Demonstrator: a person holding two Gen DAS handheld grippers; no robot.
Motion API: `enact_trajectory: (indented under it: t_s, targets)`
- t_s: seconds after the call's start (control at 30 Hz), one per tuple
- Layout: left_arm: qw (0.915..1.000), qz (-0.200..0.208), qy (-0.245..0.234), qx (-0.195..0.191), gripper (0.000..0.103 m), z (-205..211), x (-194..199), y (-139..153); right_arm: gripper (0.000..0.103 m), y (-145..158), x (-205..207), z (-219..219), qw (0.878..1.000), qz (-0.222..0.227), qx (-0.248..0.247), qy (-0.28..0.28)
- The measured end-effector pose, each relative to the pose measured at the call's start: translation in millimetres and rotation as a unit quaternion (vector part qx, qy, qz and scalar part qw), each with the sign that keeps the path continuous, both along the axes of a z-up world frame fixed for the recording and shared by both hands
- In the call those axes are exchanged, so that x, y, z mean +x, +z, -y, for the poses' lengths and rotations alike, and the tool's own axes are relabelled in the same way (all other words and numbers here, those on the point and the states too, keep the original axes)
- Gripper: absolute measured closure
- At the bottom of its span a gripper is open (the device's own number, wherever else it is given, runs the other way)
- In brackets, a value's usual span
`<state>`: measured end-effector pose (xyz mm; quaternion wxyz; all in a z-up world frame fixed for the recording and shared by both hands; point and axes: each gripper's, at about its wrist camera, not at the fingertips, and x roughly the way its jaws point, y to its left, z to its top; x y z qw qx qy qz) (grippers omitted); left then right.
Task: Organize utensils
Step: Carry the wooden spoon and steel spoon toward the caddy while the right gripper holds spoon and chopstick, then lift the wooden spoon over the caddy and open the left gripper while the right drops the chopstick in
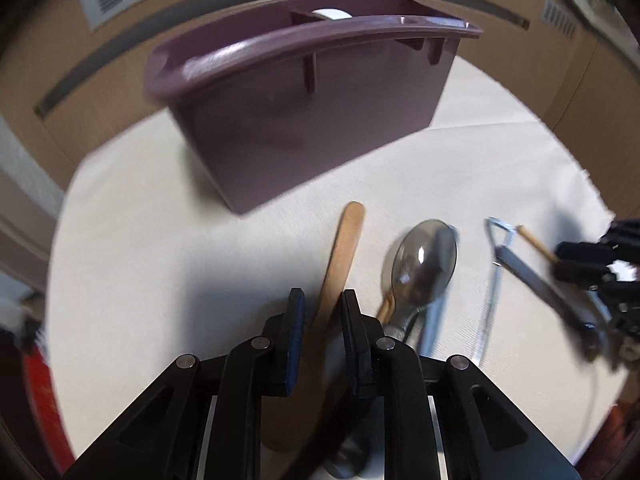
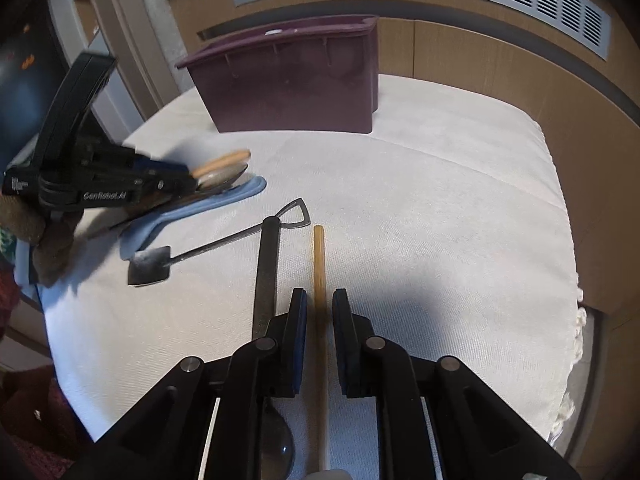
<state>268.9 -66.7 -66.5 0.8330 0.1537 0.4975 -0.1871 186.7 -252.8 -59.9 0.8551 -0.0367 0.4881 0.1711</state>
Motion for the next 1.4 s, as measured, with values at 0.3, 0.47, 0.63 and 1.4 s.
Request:
enact_trajectory:
  t_s: [0.3, 0.47, 0.63, 1.4]
  targets:
    - [0.9989, -0.038, 0.015, -0.025, 0.085, -20.1, 19.3, 1.7, 0.095, -2.6, 10.7, -10.1, 0.999, 0.019, -0.022, 0.014]
    - [0.998, -0.017, 0.036, -0.049, 0.091, -26.0, 8.8, -1.0, 0.097, 6.7, 18.8, -1.3, 0.999, 0.029, 0.037, -0.014]
    - [0.9859, 0.02, 0.091, -0.139, 0.093, -53.7, -18.7, 9.4, 0.097, 36.2, 13.6, 12.7, 0.993, 0.065, 0.09, -0.035]
    - [0.916, 0.269, 0.087, -0.284, 0.093, -60.6, -28.7, 208.5, 0.097, 222.7, 55.9, -10.8, 0.939, 0.305, 0.157, -0.029]
